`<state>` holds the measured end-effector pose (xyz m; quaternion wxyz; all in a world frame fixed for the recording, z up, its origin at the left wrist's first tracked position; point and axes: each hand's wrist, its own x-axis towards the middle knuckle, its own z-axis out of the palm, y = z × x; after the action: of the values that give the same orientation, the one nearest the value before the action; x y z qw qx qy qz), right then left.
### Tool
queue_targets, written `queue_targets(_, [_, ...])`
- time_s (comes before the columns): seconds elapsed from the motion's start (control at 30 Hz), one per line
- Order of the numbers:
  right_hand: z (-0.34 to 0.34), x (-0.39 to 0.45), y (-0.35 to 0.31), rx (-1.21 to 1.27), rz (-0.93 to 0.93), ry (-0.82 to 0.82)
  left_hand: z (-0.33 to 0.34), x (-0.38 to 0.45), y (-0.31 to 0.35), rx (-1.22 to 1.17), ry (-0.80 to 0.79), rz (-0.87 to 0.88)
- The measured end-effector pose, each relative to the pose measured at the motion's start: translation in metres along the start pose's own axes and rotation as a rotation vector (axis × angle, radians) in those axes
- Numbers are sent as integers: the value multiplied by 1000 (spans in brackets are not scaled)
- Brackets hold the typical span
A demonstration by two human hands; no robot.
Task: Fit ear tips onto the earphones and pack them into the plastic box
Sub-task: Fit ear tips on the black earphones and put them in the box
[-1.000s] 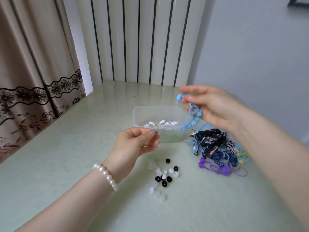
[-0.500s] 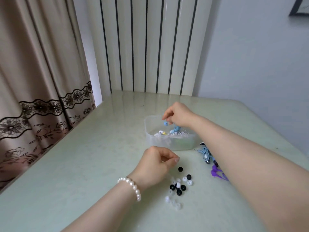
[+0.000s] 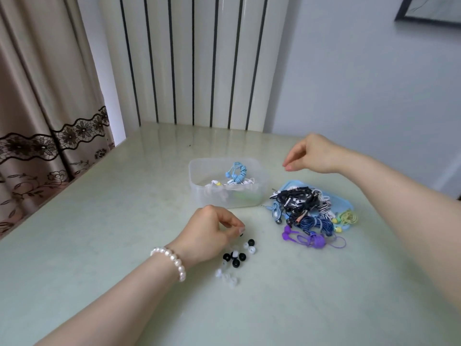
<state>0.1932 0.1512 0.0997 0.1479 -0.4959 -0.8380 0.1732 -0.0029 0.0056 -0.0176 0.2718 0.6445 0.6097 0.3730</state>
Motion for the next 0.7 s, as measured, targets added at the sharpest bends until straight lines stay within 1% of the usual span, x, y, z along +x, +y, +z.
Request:
queue_targets(0.1, [9,-14,21,-72,53,-37,4,3,2,22,13,14])
queue_targets(0.27, [24,-19,39,-54,61,68,9,5,2,44,33,24])
queue_targets(0.37, [37,-15,43,-136,57,93,9,5,1,43,40,26])
queue_targets(0.53, [58,-8,37,-401,23,23,7,5,-1,38,51,16])
queue_targets(0.7, [55,-9,40,-412,27,-72,3,6,-3,24,72,9])
